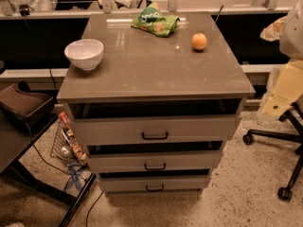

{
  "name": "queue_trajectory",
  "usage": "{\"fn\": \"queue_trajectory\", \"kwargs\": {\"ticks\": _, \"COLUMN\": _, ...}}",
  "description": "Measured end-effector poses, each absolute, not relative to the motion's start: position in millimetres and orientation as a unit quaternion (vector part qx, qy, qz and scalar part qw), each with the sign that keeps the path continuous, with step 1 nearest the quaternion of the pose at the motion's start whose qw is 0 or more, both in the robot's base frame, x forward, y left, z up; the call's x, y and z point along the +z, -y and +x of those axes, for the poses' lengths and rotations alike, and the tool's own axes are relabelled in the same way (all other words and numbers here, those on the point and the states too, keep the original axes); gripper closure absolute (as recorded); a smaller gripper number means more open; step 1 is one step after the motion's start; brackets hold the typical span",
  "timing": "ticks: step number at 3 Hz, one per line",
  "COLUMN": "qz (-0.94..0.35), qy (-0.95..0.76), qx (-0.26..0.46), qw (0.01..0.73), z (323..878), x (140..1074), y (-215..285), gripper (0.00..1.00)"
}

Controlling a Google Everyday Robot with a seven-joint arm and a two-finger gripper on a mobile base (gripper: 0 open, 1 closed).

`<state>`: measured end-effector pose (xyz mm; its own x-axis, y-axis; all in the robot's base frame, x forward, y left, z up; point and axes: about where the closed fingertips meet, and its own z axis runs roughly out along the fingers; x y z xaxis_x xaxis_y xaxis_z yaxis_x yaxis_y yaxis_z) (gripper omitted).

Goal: Place orange into white bowl

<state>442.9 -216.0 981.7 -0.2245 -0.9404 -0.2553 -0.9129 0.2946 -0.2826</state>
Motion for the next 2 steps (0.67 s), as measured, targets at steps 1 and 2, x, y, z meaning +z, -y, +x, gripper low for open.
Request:
{"fn": "queue_trajectory", "kwargs": {"ticks": 1, "qz": -0.541, "qy": -0.805, "qx": -0.007, "qw": 0.244, "z": 447, "x": 964, "y": 225, "gripper": 0.00}}
{"fn": "queue_trajectory", "kwargs": {"ticks": 2, "qz": -0.483, "qy": -0.822, "qx": 0.042, "qw": 0.299, "z": 448, "x": 924, "y": 235, "gripper": 0.00}}
